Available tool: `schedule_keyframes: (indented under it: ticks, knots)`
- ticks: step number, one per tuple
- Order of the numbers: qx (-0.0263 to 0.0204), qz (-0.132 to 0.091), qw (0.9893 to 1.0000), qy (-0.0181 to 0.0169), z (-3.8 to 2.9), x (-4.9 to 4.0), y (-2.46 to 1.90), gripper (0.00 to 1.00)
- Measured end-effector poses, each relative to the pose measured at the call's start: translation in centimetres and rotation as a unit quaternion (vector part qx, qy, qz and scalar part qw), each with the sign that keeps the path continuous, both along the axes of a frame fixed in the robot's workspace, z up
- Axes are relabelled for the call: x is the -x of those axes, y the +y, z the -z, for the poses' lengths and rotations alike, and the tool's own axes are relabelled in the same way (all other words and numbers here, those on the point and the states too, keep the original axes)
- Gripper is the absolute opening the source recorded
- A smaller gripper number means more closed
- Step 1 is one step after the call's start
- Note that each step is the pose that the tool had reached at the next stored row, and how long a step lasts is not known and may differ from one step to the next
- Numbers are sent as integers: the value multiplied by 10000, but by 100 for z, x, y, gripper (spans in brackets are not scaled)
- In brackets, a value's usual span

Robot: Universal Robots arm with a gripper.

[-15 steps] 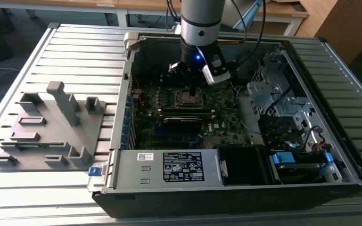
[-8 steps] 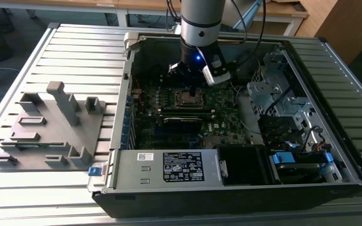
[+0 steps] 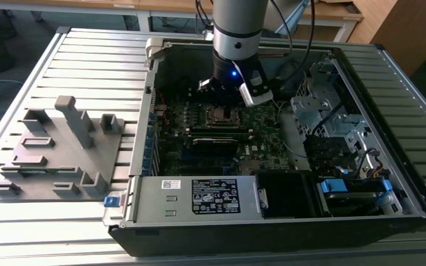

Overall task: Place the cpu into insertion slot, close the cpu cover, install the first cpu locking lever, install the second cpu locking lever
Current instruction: 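Install the second cpu locking lever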

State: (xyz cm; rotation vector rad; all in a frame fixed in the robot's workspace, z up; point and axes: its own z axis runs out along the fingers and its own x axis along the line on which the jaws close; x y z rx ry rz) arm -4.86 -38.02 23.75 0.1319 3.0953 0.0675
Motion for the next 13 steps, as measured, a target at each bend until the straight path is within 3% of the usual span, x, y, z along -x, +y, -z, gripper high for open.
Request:
schedule_keyframes:
  ticks: [6, 13]
  knots:
    - [0, 1, 10000, 0, 2, 17, -42, 10]
    - [-1, 0, 10000, -4, 16, 126, -53, 10]
